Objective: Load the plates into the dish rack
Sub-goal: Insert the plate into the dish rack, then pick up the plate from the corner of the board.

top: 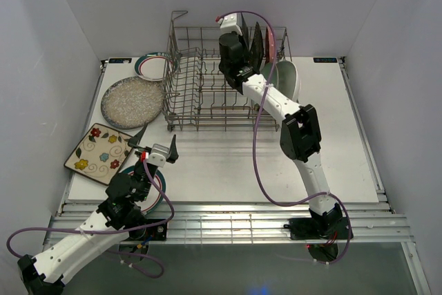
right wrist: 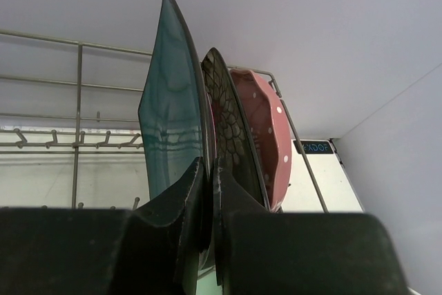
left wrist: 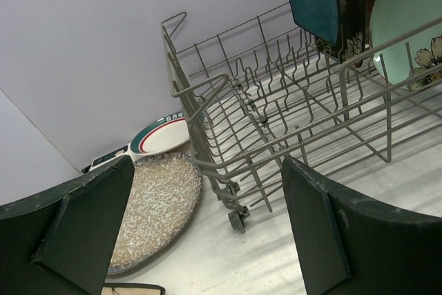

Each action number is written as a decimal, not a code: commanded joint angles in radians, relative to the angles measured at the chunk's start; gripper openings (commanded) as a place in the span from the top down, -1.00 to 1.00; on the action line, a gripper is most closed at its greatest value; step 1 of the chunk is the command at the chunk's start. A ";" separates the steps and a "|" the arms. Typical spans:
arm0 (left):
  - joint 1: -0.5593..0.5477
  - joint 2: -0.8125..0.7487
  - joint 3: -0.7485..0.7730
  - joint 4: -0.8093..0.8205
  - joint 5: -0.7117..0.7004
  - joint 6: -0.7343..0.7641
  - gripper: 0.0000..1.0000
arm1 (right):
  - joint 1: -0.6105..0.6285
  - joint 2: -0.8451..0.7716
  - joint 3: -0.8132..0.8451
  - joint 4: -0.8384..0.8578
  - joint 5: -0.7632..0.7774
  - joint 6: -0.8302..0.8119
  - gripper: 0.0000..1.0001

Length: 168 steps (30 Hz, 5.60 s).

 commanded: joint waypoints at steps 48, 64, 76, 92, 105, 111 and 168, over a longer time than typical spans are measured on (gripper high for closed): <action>-0.004 0.017 0.003 -0.021 0.025 -0.015 -0.96 | 0.016 0.124 0.113 0.147 0.063 -0.036 0.85; -0.004 0.028 0.004 -0.024 0.021 -0.013 -0.96 | 0.016 0.119 0.082 0.107 0.075 0.028 0.84; -0.004 0.027 0.004 -0.028 0.018 -0.013 -0.96 | -0.033 0.046 0.030 -0.056 0.001 0.244 0.78; -0.004 0.039 0.009 -0.028 0.015 -0.015 -0.96 | -0.039 -0.014 -0.002 -0.085 -0.029 0.294 0.16; -0.004 0.048 0.010 -0.030 0.008 -0.015 -0.96 | 0.004 -0.149 -0.079 -0.070 -0.040 0.275 -0.04; -0.004 0.054 0.009 -0.028 0.003 -0.010 -0.96 | 0.041 -0.233 -0.160 -0.076 -0.060 0.303 -0.15; -0.004 -0.153 -0.053 -0.010 -0.032 0.062 -0.96 | 0.286 -1.071 -1.196 0.076 -0.735 0.586 -0.93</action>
